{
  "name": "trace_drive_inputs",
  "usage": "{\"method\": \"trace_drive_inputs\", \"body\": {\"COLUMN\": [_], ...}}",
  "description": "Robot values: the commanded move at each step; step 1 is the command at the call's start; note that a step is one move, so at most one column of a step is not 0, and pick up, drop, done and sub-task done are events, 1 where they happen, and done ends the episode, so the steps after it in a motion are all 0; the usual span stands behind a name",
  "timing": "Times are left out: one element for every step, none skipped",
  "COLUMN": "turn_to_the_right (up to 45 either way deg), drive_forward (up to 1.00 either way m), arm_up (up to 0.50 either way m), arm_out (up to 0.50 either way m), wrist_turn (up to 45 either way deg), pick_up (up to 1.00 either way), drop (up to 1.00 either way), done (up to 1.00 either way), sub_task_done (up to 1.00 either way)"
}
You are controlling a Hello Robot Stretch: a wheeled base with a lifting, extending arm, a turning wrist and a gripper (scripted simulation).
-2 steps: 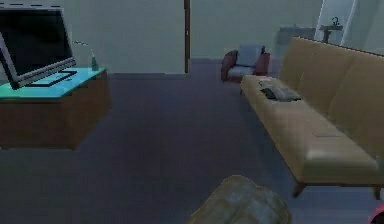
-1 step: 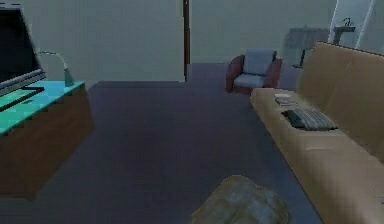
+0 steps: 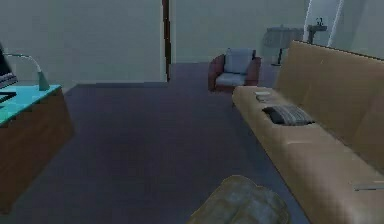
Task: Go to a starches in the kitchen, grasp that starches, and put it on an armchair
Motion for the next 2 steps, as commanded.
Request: {"method": "trace_drive_inputs", "body": {"turn_to_the_right": [0.0, 0.0], "drive_forward": [1.00, 1.00], "arm_up": [0.00, 0.00], "arm_out": [0.00, 0.00], "wrist_turn": [0.0, 0.0], "pick_up": [0.00, 0.00], "drop": [0.00, 0.00], "done": [0.00, 0.00], "sub_task_done": [0.00, 0.00]}}
